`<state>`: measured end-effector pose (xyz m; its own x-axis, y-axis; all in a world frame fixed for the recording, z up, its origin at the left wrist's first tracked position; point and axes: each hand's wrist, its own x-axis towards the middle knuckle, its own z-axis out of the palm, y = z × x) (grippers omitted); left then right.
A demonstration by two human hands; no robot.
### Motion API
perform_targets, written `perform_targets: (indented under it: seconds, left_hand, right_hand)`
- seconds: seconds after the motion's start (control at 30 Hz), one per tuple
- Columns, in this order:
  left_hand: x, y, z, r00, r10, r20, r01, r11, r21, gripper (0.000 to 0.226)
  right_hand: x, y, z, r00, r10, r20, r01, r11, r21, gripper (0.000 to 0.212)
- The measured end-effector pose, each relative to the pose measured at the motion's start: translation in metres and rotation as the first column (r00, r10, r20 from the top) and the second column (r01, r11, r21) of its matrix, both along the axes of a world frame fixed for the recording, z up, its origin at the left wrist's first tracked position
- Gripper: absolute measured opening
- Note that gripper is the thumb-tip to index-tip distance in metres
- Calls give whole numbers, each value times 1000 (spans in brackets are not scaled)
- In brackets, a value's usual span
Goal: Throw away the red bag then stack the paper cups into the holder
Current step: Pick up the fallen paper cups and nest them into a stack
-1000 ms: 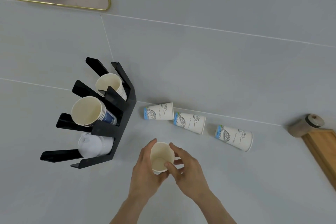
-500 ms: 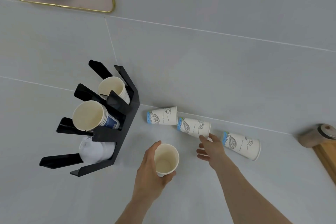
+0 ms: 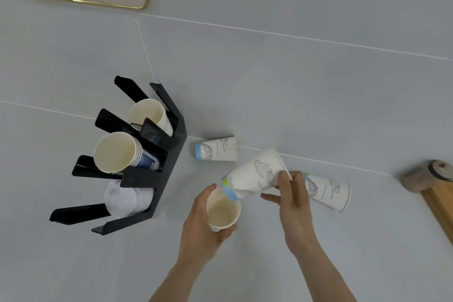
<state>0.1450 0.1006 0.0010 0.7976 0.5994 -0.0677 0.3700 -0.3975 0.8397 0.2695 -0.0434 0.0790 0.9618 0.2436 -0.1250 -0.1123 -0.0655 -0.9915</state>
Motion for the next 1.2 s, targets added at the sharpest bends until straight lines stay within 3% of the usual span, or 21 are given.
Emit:
perform_targets:
  seconds: [0.13, 0.2, 0.33, 0.43, 0.53, 0.67, 0.73, 0.83, 0.9, 0.97, 1.2]
  left_hand:
    - [1, -2, 3, 1000, -4, 4, 4, 999, -34, 114]
    - [1, -4, 5, 999, -27, 28, 29, 997, -70, 124]
    - [-4, -3, 11, 998, 7, 64, 2, 990, -139, 137]
    - [-6, 1, 9, 998, -15, 56, 20, 995, -101, 131]
    - [-6, 6, 5, 997, -64, 37, 64, 998, -6, 109]
    - [-6, 9, 1, 997, -68, 22, 67, 997, 31, 104]
    - [-4, 11, -1, 997, -65, 30, 64, 997, 34, 103]
    - [-1, 16, -2, 999, -33, 42, 32, 999, 31, 103]
    - [1, 21, -2, 999, -18, 36, 17, 999, 33, 103]
    - [2, 25, -1, 999, -24, 35, 23, 999, 43, 102]
    - [1, 25, -4, 997, -30, 66, 27, 998, 55, 103]
  right_hand:
    - [-26, -3, 5, 922, 229, 314, -167, 963, -213, 26]
    - [-34, -3, -3, 855, 355, 379, -229, 913, -339, 33]
    - [-42, 2, -19, 861, 448, 240, -326, 849, -416, 80]
    - [-43, 9, -39, 838, 501, 214, -322, 773, -547, 81]
    - [-45, 12, -56, 807, 552, 212, -321, 709, -628, 75]
    - [-43, 14, -64, 811, 545, 213, -311, 710, -632, 75]
    - [-38, 17, -63, 841, 516, 163, -359, 757, -545, 76]
    - [-20, 24, -60, 948, 316, -31, -307, 890, -336, 51]
    - [2, 30, -62, 982, 138, -132, -174, 930, -323, 38]
    - [25, 38, -67, 979, 62, -193, -134, 911, -390, 38]
    - [81, 91, -77, 918, 112, -380, -291, 842, -455, 49]
